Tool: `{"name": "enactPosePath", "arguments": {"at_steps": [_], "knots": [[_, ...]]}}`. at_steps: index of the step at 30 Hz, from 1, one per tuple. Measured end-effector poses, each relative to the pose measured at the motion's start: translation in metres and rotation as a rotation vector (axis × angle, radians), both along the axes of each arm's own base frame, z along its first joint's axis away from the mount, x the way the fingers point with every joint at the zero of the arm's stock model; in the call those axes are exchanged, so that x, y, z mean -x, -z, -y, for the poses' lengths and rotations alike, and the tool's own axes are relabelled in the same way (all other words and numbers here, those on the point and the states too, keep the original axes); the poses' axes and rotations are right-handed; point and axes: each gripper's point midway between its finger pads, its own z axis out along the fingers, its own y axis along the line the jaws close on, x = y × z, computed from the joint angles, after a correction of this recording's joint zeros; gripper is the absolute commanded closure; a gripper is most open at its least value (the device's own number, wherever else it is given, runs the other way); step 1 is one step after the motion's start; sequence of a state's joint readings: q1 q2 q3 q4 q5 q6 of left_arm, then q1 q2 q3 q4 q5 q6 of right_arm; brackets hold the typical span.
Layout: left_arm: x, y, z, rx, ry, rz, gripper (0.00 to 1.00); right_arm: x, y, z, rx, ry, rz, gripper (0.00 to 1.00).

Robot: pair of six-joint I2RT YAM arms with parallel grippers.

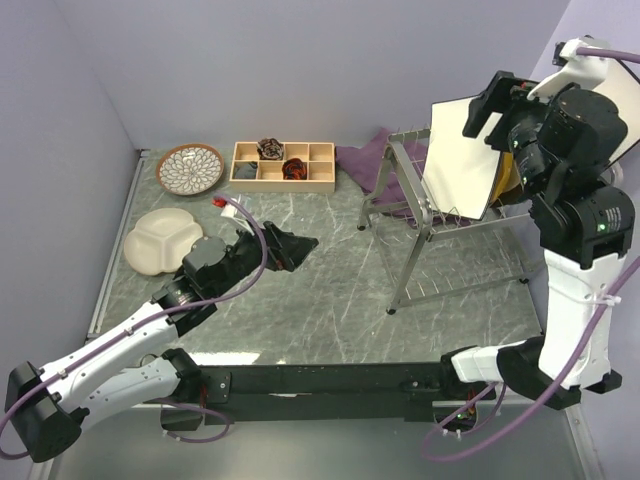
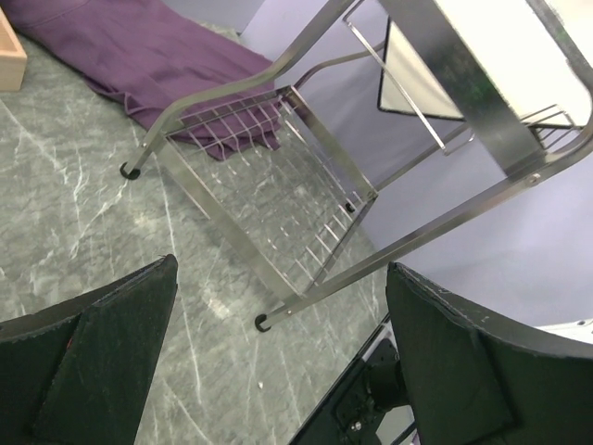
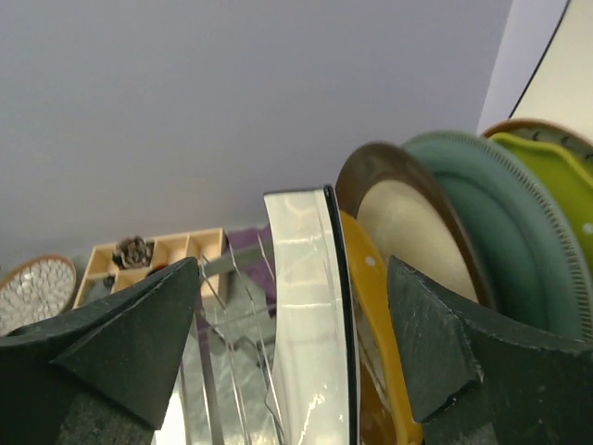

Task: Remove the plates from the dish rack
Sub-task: Unload the plate from the dish rack.

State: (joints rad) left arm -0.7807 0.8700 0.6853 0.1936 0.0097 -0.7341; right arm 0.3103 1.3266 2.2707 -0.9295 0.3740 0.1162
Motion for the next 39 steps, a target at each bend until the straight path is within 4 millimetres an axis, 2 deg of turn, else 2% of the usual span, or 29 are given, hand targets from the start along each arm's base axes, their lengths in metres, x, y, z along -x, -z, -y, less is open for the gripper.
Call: {"name": "enactPosePath", "arguments": {"at_steps": [2,3,5,14,25,33,36,39], "knots": [[0.0,0.005,0.0,-0.009,0.0,-0.007,0.01,-0.005,0.014,0.0,-0.004,-0.017,-0.043,0.25],[0.0,0.008,0.0,-0.014,0.0,-0.007,0.0,-0.006,0.018,0.0,-0.006,-0.025,-0.059,0.35],[0.0,0.011,0.0,-0.022,0.0,-0.009,0.01,-0.008,0.025,0.0,-0.01,-0.04,-0.079,0.43],[-0.001,0.016,0.0,-0.033,0.0,-0.011,0.01,-0.002,0.043,-0.003,-0.014,-0.094,-0.117,0.51],[0.0,0.022,0.0,-0.041,0.0,-0.019,0.01,-0.006,0.055,-0.008,0.005,-0.131,-0.133,0.51],[0.0,0.023,-0.001,-0.043,0.0,-0.02,0.01,-0.009,0.055,-0.008,0.018,-0.137,-0.117,0.53],[0.0,0.023,-0.001,-0.043,0.0,-0.02,0.0,-0.011,0.055,-0.008,0.023,-0.136,-0.113,0.57],[0.0,0.023,-0.001,-0.043,0.0,-0.02,0.01,-0.014,0.054,-0.007,0.034,-0.131,-0.108,0.67]]}}
